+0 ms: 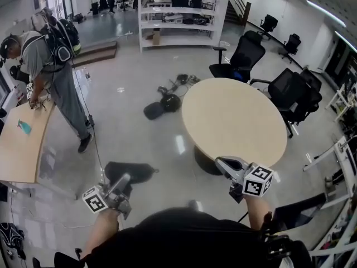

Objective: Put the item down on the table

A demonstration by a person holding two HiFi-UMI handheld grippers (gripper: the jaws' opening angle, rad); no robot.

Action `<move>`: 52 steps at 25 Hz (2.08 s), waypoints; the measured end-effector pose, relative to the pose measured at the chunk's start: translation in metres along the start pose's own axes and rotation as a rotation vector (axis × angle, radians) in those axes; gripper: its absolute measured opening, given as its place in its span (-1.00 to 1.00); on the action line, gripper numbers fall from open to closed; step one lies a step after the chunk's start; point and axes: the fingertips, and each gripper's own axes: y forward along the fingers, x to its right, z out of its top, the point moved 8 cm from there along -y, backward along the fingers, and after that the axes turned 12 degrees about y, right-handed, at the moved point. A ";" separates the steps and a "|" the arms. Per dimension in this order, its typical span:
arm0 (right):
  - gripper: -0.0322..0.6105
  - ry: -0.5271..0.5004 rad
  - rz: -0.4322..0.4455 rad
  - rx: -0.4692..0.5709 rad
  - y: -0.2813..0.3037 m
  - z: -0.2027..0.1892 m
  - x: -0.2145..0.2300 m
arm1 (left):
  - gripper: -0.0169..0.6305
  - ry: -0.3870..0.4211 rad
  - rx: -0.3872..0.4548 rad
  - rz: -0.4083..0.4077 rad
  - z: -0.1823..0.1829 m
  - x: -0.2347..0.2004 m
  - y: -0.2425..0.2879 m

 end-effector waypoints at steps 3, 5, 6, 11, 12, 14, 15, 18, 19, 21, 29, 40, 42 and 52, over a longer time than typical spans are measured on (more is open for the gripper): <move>-0.86 -0.005 0.025 0.016 0.015 0.017 0.039 | -0.08 0.029 -0.001 0.003 0.005 -0.021 0.036; -0.86 -0.010 0.054 0.016 0.027 0.037 0.071 | -0.08 0.057 0.008 0.025 0.011 -0.030 0.065; -0.86 -0.010 0.070 0.011 0.032 0.048 0.088 | -0.08 0.067 0.018 0.042 0.013 -0.032 0.080; -0.86 -0.047 0.170 -0.011 0.054 0.106 0.159 | -0.08 0.118 0.069 0.129 0.013 -0.039 0.135; -0.86 -0.055 0.191 -0.013 0.059 0.114 0.171 | -0.08 0.120 0.081 0.142 0.010 -0.041 0.144; -0.86 -0.062 0.220 -0.018 0.066 0.125 0.193 | -0.08 0.119 0.092 0.157 0.001 -0.045 0.163; -0.86 -0.058 0.226 -0.022 0.068 0.129 0.204 | -0.08 0.117 0.091 0.162 -0.003 -0.047 0.172; -0.86 -0.030 0.228 -0.031 0.074 0.138 0.231 | -0.08 0.110 0.074 0.180 -0.007 -0.056 0.193; -0.86 -0.024 0.225 -0.032 0.078 0.139 0.236 | -0.08 0.109 0.068 0.184 -0.005 -0.062 0.197; -0.85 -0.017 0.207 -0.028 0.086 0.141 0.245 | -0.08 0.103 0.054 0.179 -0.002 -0.080 0.204; -0.86 0.003 -0.036 0.064 0.117 0.154 0.258 | -0.08 0.027 -0.103 -0.035 0.030 -0.199 0.276; -0.85 0.038 -0.326 0.244 0.031 0.148 0.243 | -0.08 0.052 -0.286 -0.394 0.040 -0.222 0.470; -0.85 0.022 -0.358 0.260 -0.003 0.146 0.240 | -0.08 0.043 -0.309 -0.435 0.019 -0.204 0.505; -0.86 0.084 -0.536 0.342 -0.098 0.133 0.283 | -0.09 0.024 -0.456 -0.599 -0.073 -0.162 0.717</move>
